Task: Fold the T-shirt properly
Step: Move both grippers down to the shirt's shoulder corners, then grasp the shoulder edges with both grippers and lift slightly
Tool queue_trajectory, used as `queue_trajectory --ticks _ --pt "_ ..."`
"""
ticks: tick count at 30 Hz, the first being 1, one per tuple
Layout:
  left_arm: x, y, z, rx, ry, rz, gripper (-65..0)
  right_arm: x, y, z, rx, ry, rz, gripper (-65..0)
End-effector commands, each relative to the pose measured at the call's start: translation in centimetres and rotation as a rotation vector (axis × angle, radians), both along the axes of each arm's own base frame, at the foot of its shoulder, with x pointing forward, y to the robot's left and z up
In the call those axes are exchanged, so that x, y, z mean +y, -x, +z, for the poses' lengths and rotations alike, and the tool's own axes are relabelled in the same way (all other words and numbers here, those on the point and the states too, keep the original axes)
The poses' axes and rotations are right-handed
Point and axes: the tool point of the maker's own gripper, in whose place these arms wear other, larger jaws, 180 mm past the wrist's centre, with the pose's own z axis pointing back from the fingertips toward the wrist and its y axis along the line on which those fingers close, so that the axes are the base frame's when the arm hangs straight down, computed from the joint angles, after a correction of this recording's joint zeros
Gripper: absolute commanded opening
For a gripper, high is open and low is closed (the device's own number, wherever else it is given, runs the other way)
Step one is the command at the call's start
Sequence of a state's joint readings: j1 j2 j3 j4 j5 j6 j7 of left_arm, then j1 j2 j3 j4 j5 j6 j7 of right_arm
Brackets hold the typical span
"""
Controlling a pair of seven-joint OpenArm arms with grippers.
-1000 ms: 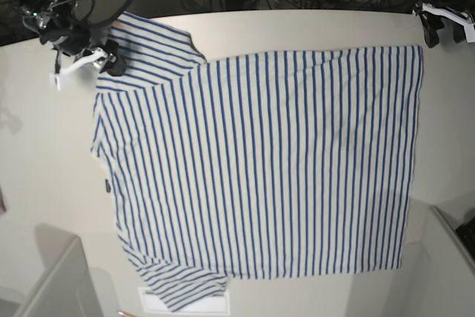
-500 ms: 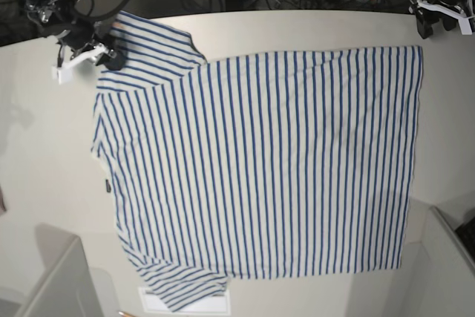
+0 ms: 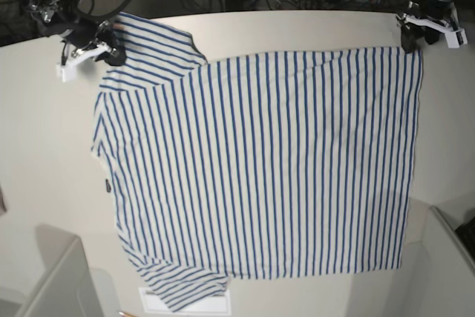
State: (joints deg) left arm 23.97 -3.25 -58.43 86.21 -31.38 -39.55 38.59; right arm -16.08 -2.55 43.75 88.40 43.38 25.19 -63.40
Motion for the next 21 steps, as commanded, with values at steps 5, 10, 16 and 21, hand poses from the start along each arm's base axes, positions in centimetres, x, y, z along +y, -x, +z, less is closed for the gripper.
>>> queue_trajectory --ticks 5,10,16,21 --pt "-1.3 -1.1 -0.1 -0.002 0.010 -0.058 -22.5 0.0 3.3 -1.9 0.159 0.039 0.059 -65.0" --pt "-1.9 -2.3 -1.1 -0.018 0.054 -0.050 -22.5 0.0 3.3 -1.9 0.157 0.040 0.057 -65.0" --pt "-2.3 -2.3 -2.9 -0.006 0.114 -0.019 -27.8 0.0 3.2 -1.9 0.156 0.040 0.055 -65.0" --pt "-2.3 -2.6 -2.9 -0.009 0.118 -0.017 -46.1 0.0 3.2 -1.9 0.156 0.039 0.054 -65.0"
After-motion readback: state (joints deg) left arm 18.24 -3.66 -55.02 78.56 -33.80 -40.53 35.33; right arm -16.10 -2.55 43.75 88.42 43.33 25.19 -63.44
